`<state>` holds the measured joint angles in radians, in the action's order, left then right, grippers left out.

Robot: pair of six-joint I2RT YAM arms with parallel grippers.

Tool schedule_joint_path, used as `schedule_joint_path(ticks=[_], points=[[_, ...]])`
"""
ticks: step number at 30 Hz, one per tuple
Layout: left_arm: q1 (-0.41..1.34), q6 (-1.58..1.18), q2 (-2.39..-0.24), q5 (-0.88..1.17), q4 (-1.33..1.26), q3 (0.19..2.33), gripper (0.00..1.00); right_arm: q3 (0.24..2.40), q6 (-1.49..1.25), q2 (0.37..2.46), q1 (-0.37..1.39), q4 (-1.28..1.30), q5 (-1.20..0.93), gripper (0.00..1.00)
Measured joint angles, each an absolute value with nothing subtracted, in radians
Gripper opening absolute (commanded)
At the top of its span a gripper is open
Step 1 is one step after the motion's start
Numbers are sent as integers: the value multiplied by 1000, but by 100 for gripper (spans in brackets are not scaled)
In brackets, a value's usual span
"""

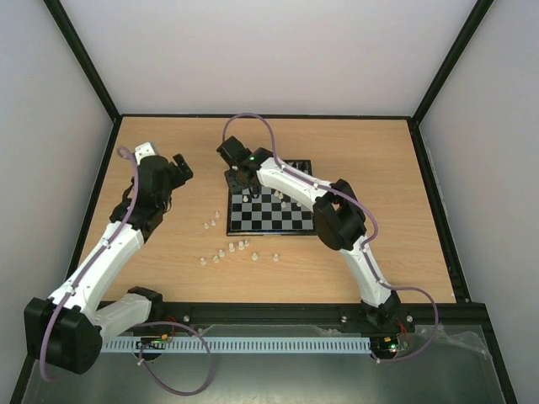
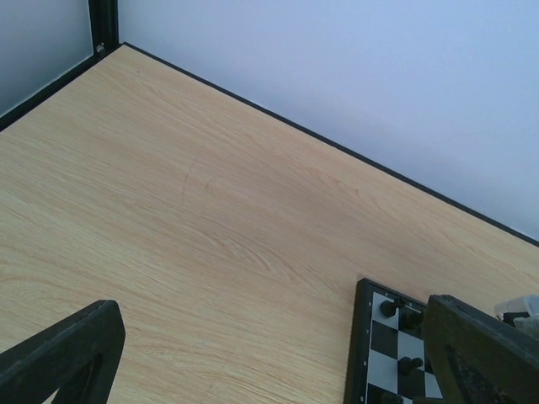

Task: Set up the chess pieces on the board
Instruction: Pick up the chess piece from the chessboard.

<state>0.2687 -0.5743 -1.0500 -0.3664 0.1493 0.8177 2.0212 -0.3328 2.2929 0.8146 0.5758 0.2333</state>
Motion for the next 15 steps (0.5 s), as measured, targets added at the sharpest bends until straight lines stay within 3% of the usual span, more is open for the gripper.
schedule_joint_path(ticks=[15], points=[[247, -577, -1028, -351, 156, 795, 100, 2049, -337, 2350, 823, 578, 190, 28]])
